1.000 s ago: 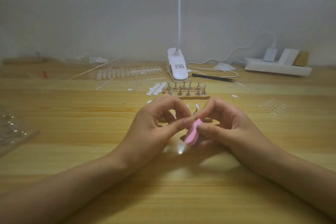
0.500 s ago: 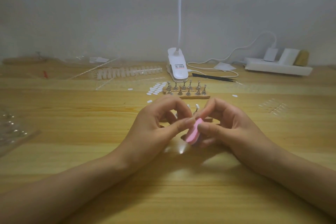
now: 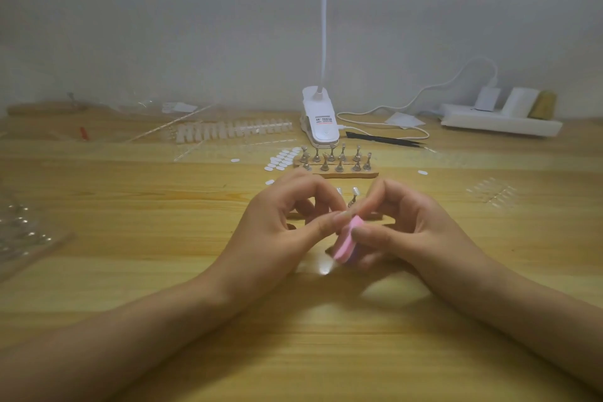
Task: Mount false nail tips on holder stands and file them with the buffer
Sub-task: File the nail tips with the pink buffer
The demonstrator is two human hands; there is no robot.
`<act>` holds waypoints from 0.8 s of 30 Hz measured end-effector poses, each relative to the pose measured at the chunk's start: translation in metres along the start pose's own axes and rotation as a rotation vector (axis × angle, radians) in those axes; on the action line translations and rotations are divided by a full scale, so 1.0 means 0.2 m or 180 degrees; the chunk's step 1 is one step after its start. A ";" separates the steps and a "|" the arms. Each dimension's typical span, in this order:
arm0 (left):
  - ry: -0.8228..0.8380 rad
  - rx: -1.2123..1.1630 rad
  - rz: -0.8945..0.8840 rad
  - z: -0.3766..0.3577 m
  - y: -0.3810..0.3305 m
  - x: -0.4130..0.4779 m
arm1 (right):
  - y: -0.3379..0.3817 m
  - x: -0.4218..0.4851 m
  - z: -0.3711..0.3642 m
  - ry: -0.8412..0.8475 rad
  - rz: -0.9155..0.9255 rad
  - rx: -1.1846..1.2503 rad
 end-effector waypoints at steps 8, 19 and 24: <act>-0.0005 0.0006 0.0060 -0.01 -0.01 -0.02 | 0.01 0.01 0.03 -0.0275 -0.0019 0.0321; -0.0042 0.0004 0.0044 0.00 0.00 0.00 | 0.01 0.01 0.03 -0.0360 0.0047 0.0385; -0.0015 -0.0004 0.0042 0.00 0.01 -0.01 | 0.01 0.00 0.01 -0.0248 0.0096 0.0245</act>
Point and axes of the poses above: each hand's wrist, its own x-axis towards the middle knuckle, its own z-axis out of the back of the hand, y = z × x, the point moved 3 cm from there along x, towards the middle knuckle, and after that the axes turned 1 degree about -x, right-handed, at the moved point
